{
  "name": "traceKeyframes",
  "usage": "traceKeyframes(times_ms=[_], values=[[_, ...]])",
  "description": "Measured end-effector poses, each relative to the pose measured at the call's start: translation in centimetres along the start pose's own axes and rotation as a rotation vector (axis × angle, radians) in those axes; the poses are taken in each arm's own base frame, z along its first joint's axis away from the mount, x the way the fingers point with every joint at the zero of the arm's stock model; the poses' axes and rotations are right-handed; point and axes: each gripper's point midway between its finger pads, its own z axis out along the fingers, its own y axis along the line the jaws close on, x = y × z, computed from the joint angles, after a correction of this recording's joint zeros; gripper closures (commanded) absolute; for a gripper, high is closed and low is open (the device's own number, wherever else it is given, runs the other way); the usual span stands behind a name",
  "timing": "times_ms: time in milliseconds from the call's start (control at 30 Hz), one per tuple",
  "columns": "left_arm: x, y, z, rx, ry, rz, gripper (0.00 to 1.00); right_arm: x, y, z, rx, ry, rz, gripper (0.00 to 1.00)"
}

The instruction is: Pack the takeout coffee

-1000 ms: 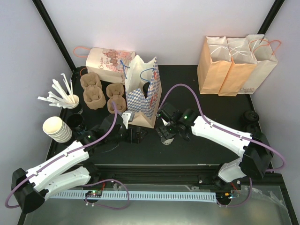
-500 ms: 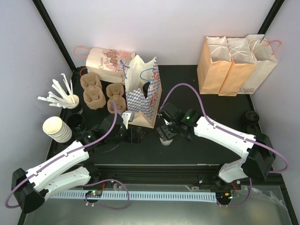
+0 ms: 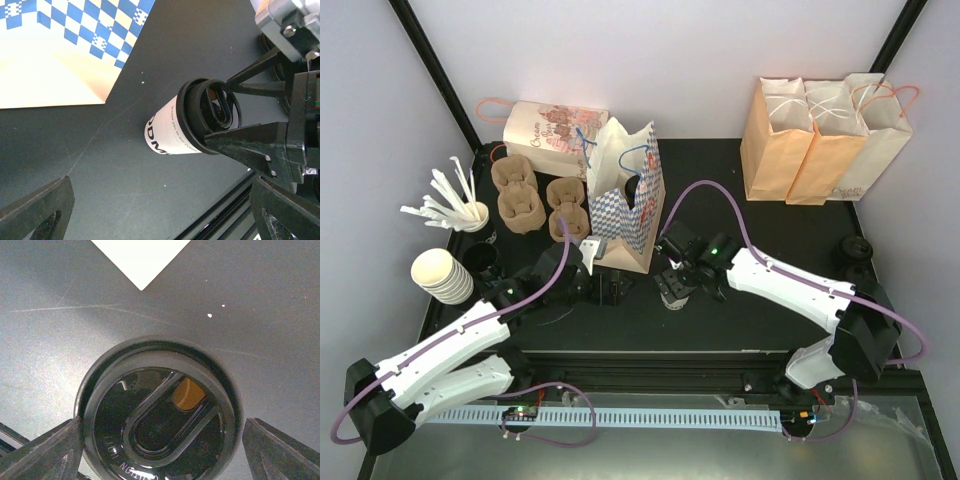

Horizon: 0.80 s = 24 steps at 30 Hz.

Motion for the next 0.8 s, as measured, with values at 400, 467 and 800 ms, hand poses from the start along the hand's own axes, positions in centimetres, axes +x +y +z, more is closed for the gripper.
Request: traceKeyframes(times_ms=[400,467,800], values=[[0.00,0.01,0.00,-0.001,0.000,0.000,0.01,0.33,0.13,0.58,-0.002,0.020,-0.002,0.20],[-0.01,0.00,-0.01,0.000,0.000,0.000,0.01,0.26,0.13,0.59,-0.001,0.019,-0.001,0.23],[0.11,0.19,-0.01,-0.009,0.004,-0.001,0.01,0.20,0.09,0.47,0.006,0.036,-0.007,0.29]])
